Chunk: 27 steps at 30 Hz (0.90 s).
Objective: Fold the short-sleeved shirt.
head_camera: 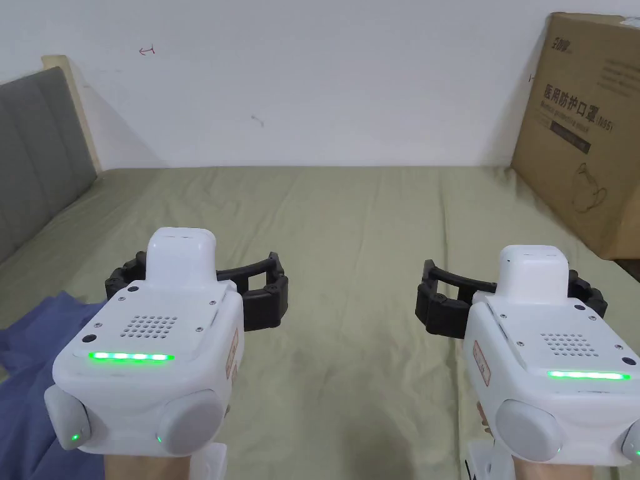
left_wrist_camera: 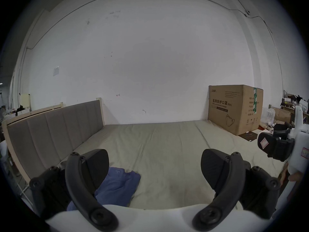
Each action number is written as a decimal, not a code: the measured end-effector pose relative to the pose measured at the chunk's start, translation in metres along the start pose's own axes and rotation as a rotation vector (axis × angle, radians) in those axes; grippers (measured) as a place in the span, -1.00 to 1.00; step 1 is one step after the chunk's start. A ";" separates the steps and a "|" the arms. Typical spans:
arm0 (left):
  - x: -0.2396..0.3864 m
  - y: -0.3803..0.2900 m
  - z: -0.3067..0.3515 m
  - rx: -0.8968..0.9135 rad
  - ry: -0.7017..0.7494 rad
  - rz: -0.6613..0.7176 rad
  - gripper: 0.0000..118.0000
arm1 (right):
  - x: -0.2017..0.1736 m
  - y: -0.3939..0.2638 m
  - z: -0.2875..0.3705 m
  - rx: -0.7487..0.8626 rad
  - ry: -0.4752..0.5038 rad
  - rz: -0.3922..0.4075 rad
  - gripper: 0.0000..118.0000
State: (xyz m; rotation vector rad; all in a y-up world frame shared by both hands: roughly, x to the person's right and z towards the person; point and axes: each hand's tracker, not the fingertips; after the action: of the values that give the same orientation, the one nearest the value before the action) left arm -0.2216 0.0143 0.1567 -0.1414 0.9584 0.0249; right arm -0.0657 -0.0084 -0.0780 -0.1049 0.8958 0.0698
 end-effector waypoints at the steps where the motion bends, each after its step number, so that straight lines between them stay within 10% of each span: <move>1: 0.000 0.000 0.000 0.000 -0.001 0.001 0.55 | 0.000 0.000 0.000 -0.003 0.007 0.000 0.90; 3: 0.001 0.001 0.002 -0.009 -0.010 0.002 -0.30 | 0.000 0.001 0.002 -0.006 0.019 0.010 0.39; 4: 0.001 0.001 0.004 -0.006 -0.010 0.006 -0.80 | 0.000 0.001 0.004 -0.002 0.017 0.016 -0.39; 5: 0.002 0.001 0.004 -0.004 -0.004 0.004 -0.88 | -0.001 0.001 0.006 0.003 0.025 0.025 -0.79; 27: -0.031 0.009 0.019 0.009 0.065 0.000 -1.00 | -0.026 0.009 -0.007 -0.022 0.110 0.009 -1.00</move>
State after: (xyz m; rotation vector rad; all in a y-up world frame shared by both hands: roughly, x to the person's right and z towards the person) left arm -0.2244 0.0273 0.1917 -0.1351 1.0231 0.0159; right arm -0.0885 -0.0012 -0.0629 -0.1266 1.0052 0.0827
